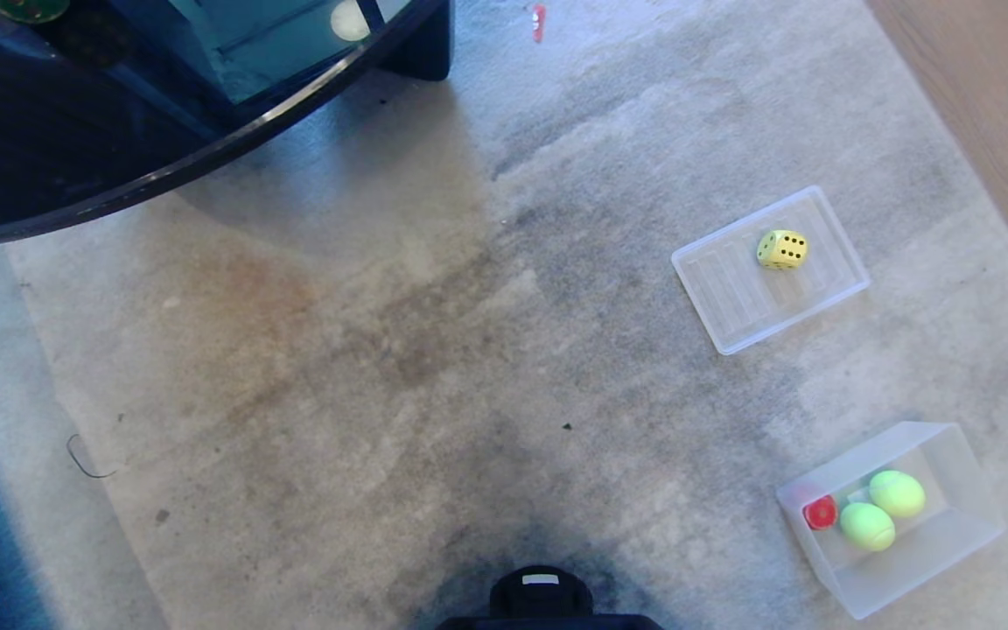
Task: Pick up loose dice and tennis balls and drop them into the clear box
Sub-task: Pick up toys out of the box
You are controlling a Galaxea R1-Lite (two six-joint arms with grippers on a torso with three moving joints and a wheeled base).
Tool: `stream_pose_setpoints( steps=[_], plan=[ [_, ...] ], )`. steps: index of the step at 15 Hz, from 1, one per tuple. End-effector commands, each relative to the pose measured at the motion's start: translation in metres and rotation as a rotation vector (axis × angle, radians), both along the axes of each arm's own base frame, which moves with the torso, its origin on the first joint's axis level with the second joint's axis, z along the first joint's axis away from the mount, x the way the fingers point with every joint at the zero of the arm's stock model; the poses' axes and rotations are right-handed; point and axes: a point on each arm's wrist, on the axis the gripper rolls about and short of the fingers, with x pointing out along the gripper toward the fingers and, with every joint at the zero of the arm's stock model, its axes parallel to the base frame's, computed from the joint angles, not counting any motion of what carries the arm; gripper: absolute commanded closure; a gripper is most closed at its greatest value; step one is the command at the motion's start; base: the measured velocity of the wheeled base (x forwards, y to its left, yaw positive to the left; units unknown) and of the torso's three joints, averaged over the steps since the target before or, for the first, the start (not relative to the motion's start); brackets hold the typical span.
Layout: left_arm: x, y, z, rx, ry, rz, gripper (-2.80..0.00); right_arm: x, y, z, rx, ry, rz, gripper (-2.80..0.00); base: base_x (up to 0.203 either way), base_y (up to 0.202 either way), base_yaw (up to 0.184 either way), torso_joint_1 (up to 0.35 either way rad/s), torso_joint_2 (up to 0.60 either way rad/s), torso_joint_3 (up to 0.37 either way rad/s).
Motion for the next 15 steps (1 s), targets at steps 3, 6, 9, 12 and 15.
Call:
stream_pose_setpoints(
  steps=[3,6,9,12,15],
  plan=[
    [0.0,-0.0001,-0.0001,0.006,0.001,-0.001,0.0,0.0001,0.0,-0.0001,-0.001,0.003,0.001,0.0,0.001,0.005,0.028,0.001,0.0,0.001],
    [0.0,-0.0001,0.0001,0.006,-0.001,-0.001,0.0,0.0001,0.0,-0.0001,-0.001,0.003,0.0,0.0,0.0,0.0,0.0,0.0,0.0,0.0],
    [0.0,0.0,0.0001,0.003,0.0,0.001,0.0,0.0001,0.0,-0.0001,-0.001,0.003,0.001,0.0,0.0,0.0,0.0,0.0,0.0,0.0],
    [0.0,0.0,-0.0001,0.006,0.001,0.001,0.0,0.0001,0.0,-0.0001,-0.001,0.003,0.001,0.0,0.026,0.0,0.0,-0.002,0.0,0.001],
    [0.0,0.0,0.0,0.002,0.0,0.001,0.0,0.0001,0.0,-0.0001,-0.001,0.003,0.001,0.0,0.177,0.0,-0.001,0.004,0.0,0.001]
  ],
)
